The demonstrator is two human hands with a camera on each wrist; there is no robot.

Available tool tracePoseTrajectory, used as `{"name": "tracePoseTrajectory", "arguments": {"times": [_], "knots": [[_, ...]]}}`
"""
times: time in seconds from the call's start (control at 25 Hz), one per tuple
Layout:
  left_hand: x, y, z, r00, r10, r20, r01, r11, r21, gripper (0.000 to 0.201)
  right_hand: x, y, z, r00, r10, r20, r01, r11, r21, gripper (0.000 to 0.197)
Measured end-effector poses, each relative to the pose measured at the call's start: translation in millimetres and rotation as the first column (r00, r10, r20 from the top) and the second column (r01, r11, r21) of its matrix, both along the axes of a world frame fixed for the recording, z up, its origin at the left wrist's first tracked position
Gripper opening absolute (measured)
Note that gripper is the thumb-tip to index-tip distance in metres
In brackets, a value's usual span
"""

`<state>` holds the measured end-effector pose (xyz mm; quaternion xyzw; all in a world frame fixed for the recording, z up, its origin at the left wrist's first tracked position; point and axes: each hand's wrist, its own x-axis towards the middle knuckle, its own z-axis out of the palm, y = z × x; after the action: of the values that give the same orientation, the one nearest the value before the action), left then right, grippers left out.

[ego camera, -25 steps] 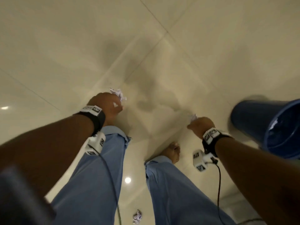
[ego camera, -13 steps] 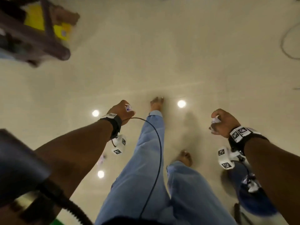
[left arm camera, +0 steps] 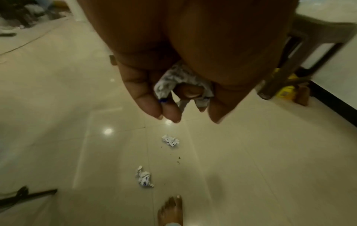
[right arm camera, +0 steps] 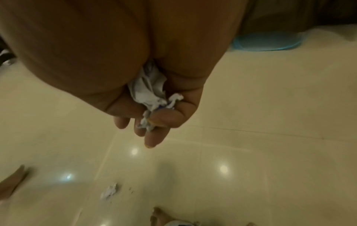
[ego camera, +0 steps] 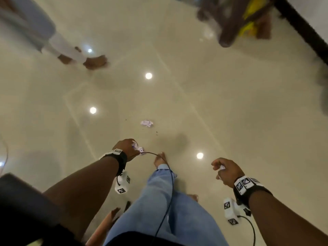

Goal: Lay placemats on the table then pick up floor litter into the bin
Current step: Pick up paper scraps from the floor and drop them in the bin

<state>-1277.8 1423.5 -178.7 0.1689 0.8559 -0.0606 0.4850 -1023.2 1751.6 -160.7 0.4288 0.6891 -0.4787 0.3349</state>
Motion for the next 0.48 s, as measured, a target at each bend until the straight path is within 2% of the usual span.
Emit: {"name": "tracePoseTrajectory", "arguments": {"times": [0.08,0.2,0.32,0.48], "knots": [[-9.6,-41.7,-12.8,0.986,0.162,0.034,-0.162,0.987,0.0,0.056,-59.8,-26.9,-14.7,0.988,0.153,0.034,-0.154,0.988,0.01,0.036],[-13.3,-99.9,-30.4,0.88,0.473,0.042,-0.474,0.881,0.0,0.078,-147.0,-74.5,-31.3,0.927,0.364,0.087,-0.368,0.93,0.029,0.021],[-3.8,-138.1,-58.4,0.724,0.687,0.06,-0.688,0.726,-0.001,0.075,-211.9,-118.4,-61.0,0.804,0.591,0.063,-0.592,0.806,0.0,0.012],[28.8,-168.2,-131.7,0.608,0.789,0.082,-0.785,0.614,-0.08,0.058,-267.6,-156.3,-140.3,0.616,0.781,0.102,-0.784,0.621,-0.02,0.014]]}}
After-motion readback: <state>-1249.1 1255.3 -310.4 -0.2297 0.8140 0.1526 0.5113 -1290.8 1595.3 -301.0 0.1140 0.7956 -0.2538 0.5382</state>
